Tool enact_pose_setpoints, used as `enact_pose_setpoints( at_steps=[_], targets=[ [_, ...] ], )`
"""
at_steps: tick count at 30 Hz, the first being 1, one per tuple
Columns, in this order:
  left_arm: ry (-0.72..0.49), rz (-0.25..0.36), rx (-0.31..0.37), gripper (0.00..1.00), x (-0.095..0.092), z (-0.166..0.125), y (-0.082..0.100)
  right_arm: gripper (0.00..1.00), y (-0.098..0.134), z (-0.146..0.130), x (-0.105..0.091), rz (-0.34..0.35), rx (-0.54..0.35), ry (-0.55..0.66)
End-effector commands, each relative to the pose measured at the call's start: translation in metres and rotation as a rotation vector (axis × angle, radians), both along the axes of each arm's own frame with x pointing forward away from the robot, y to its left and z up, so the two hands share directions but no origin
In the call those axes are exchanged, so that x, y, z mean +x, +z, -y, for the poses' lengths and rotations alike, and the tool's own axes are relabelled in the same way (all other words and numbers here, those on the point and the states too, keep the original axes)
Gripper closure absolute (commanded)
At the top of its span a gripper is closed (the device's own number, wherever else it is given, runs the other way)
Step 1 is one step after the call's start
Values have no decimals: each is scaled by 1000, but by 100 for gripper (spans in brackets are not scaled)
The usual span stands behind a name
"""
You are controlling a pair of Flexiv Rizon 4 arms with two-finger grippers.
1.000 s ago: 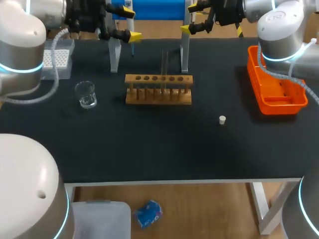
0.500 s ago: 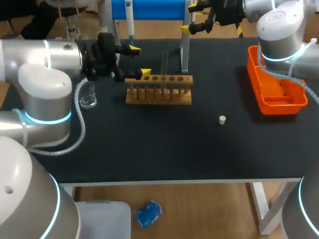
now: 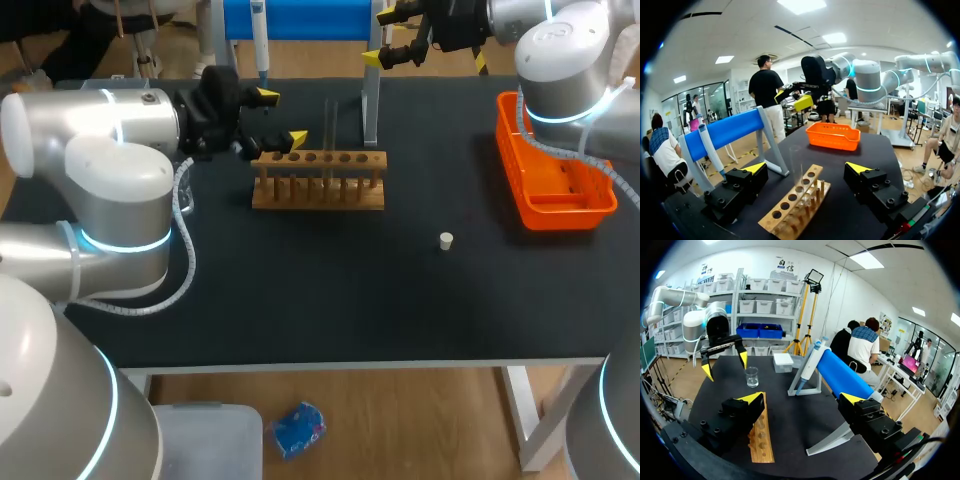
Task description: Invert the test tube, pick up the pipette, mount the tip to pipette, aspirate from beaker and dispense into the tube, eject the tip, return the pipette, and cap with the stopper.
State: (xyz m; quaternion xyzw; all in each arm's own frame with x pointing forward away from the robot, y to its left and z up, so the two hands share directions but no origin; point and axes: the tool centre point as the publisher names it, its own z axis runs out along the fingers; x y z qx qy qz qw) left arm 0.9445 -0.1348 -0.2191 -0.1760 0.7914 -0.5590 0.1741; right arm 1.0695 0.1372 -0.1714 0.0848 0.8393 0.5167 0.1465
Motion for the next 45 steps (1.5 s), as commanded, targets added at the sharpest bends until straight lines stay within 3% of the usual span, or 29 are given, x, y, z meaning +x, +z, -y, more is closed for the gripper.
enact_pose_setpoints(
  at_steps=[1,33,38,45],
  targets=[
    [-22,-12,11,0,7,-1,1,0,1,1,0,-3,-4,1],
    [-26,-19,23,0,6,-1,1,0,1,1,0,-3,-4,1],
    [-26,-19,23,0,6,-1,1,0,-15,44,-49,-27,-34,57],
    [-26,-19,23,0,6,-1,1,0,-38,128,-115,-33,-39,48]
  ],
)
